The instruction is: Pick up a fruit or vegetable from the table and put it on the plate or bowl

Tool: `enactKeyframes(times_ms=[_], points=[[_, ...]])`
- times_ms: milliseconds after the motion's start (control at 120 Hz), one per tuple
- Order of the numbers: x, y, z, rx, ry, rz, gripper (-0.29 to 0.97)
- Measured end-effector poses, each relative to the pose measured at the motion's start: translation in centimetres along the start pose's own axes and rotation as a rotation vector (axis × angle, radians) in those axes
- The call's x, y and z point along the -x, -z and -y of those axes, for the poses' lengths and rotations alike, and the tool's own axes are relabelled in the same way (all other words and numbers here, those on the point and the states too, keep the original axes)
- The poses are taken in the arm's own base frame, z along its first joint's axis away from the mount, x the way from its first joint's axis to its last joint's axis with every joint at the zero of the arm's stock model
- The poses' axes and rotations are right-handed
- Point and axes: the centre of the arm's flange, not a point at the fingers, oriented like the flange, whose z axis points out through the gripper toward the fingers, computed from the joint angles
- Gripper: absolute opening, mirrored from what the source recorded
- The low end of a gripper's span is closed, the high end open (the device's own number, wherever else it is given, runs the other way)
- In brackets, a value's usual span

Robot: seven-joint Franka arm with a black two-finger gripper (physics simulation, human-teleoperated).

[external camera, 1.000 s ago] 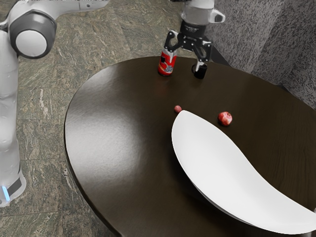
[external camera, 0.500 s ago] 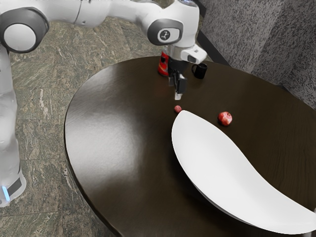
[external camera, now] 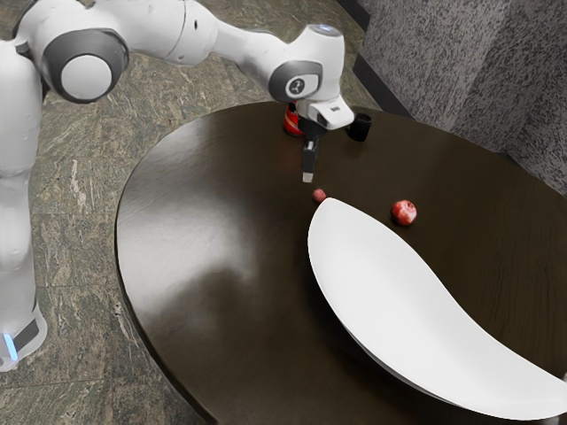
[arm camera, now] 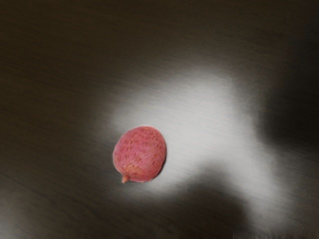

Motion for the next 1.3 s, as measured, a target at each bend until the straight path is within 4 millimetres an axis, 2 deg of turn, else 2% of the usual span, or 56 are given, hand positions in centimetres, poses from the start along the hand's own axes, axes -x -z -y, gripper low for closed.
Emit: enactKeyframes(times_ms=[100, 183, 492, 642, 700, 767, 883, 1025, 1167, 1300], points=[[0.0, -1.4, 0.6, 0.001, -0.078, 0.005, 0.64], [0.4, -1.2, 1.2, -0.002, -0.127, -0.004, 0.65], [-0.2, -1.6, 0.5, 0.012, -0.376, -0.02, 0.66], [-1.6, -4.1, -1.0, 0.056, -0.482, -0.022, 0.67], [-2.1, -4.5, -1.1, 0.065, -0.509, -0.032, 0.67], [-2.0, -4.3, -0.5, 0.062, -0.523, -0.045, 0.68], [-0.4, -4.9, 2.7, 0.056, -0.513, -0.048, 0.68], [-3.2, -4.3, 3.9, 0.033, -0.576, -0.101, 0.68], [-4.4, -6.1, 4.2, 0.049, -0.618, -0.111, 0.68], [-5.3, -6.2, 4.1, 0.046, -0.654, -0.124, 0.68]])
